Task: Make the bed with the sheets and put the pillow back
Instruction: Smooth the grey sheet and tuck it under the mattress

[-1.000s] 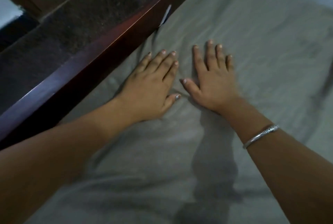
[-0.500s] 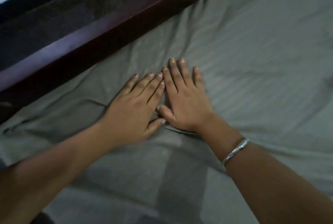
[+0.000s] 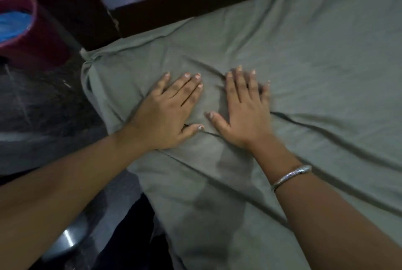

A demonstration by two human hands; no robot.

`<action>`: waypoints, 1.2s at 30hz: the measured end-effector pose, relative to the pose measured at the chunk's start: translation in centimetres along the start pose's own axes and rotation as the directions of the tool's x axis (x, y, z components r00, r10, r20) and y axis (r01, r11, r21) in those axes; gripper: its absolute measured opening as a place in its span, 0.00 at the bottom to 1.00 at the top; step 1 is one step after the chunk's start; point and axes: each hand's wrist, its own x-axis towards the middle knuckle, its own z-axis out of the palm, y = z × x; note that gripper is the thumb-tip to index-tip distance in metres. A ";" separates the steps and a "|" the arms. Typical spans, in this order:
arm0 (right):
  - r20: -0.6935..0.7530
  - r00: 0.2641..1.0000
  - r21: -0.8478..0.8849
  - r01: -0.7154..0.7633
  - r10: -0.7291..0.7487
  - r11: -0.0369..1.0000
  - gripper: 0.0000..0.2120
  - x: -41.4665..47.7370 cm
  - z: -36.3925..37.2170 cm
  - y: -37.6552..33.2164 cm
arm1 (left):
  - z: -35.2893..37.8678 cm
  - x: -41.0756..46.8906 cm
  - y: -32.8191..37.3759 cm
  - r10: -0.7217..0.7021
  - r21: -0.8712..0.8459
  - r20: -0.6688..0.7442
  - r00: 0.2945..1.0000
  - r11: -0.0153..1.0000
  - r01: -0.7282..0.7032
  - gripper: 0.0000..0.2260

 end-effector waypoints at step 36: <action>-0.121 0.933 -0.025 0.339 -0.340 0.940 0.23 -15.6 2.7 -15.2 | 1.0 -17.4 3.0 0.101 -0.211 -0.251 0.963 0.965 -0.156 0.09</action>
